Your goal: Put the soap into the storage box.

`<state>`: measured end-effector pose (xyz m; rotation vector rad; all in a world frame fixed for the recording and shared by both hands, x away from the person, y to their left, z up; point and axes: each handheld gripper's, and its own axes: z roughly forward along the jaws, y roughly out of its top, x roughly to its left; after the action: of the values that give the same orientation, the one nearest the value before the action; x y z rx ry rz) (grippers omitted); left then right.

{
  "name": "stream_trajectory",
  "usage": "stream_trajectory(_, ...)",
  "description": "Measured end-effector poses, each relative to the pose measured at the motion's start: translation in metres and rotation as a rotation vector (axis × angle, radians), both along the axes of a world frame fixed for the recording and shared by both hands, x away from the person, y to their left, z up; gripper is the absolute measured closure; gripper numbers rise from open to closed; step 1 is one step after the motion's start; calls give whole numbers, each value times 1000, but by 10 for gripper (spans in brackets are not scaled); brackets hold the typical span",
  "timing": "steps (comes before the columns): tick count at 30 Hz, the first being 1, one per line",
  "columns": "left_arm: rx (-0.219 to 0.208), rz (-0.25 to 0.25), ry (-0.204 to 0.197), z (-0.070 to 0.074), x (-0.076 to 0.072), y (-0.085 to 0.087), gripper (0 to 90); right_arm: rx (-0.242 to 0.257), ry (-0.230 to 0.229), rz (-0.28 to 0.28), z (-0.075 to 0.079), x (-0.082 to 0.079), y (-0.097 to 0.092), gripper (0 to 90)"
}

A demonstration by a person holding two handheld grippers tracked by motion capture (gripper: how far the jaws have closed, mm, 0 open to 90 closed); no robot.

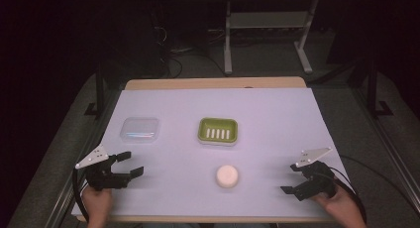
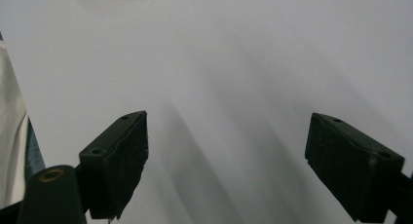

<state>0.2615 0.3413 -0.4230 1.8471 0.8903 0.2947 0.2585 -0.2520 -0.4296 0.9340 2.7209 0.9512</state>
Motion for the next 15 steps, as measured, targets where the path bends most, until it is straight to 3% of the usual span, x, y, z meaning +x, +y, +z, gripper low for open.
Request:
stream_trajectory(9, -2, 5, -11, 1, -2, 2, 145, 12, -28, 57, 7, 0, 14, 150)
stream_trajectory(15, -5, 8, -12, 1, -2, 2, 145, 8, -13, 72, 10, 2, 23, 142)
